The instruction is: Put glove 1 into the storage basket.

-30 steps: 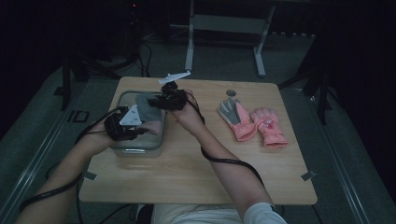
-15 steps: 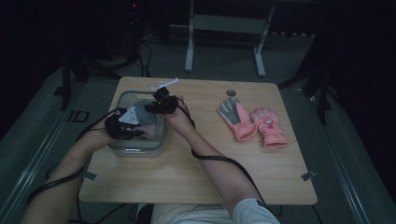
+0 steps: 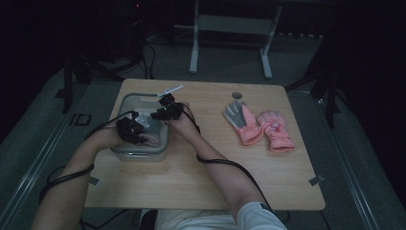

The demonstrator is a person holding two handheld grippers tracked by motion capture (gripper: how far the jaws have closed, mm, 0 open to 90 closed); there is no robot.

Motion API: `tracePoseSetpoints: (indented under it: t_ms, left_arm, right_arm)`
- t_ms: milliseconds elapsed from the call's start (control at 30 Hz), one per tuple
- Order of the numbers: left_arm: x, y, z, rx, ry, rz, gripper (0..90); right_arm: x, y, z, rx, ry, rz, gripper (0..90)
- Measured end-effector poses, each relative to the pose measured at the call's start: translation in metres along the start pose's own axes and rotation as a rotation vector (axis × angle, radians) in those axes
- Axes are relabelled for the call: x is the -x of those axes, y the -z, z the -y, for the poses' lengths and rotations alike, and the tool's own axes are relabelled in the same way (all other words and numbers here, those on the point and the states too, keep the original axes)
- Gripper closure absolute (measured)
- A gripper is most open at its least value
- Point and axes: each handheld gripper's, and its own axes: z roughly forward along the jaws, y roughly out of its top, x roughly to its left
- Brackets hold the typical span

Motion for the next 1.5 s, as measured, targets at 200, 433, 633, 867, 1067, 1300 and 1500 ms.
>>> tracePoseSetpoints:
  t_ms: [200,433,633,867,1067,1300,1500]
  left_arm:
    - [0.001,0.002,-0.004,0.017,0.02,-0.016,59.5]
    - [0.001,0.021,-0.003,0.137,0.13,-0.032,28.2]
    - [0.01,0.04,-0.013,0.269,0.187,-0.038,13.8]
    - [0.026,0.045,-0.031,0.342,0.204,-0.042,9.4]
    - [0.046,0.045,-0.053,0.384,0.182,-0.019,8.1]
    - [0.069,0.035,-0.082,0.39,0.15,0.01,1.2]
    - [0.089,0.028,-0.102,0.399,0.099,0.027,1.2]
  right_arm:
    - [0.0,0.023,0.003,0.058,0.018,-0.004,47.0]
    - [0.002,0.056,0.014,0.135,-0.01,-0.034,29.0]
    - [0.003,0.081,0.026,0.146,0.025,-0.06,17.6]
    - [0.011,0.109,0.041,0.175,0.099,-0.029,19.7]
    - [0.016,0.131,0.053,0.121,0.133,-0.001,16.4]
    - [0.023,0.154,0.067,0.09,0.086,-0.007,13.5]
    - [0.033,0.17,0.081,0.098,0.075,0.005,12.3]
